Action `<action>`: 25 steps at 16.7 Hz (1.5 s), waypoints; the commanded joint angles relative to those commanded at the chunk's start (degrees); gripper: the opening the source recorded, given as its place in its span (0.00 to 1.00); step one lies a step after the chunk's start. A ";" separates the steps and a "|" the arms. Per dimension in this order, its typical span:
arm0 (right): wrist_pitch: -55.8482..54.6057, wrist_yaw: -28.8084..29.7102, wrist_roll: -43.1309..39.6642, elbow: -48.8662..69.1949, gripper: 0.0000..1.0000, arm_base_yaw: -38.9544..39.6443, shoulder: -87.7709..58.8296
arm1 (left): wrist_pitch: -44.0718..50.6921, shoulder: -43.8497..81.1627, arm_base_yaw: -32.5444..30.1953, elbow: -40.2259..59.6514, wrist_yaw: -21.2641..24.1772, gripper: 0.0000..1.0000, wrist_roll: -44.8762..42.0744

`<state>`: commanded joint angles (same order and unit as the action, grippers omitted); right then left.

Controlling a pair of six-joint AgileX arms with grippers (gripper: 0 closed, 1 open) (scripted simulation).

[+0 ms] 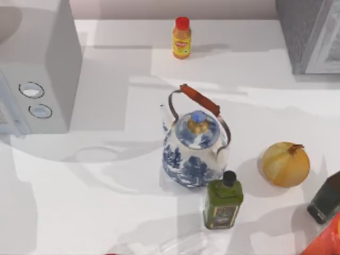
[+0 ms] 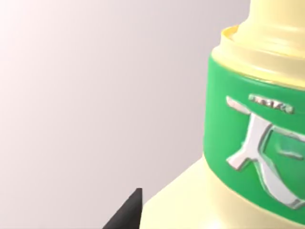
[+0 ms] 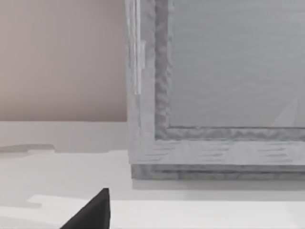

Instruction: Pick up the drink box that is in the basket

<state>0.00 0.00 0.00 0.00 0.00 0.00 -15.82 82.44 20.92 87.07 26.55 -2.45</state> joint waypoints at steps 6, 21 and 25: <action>0.00 0.00 0.00 0.00 1.00 0.00 0.00 | 15.15 3.39 -0.14 9.74 -1.99 0.00 0.73; 0.00 0.00 0.00 0.00 1.00 0.00 0.00 | 22.38 0.21 -1.58 1.00 -5.75 0.00 1.40; 0.00 0.00 0.00 0.00 1.00 0.00 0.00 | 21.23 -13.09 -4.67 -13.06 -9.02 0.00 1.39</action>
<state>0.00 0.00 0.00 0.00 0.00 0.00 5.40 69.35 16.25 74.00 17.53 -1.07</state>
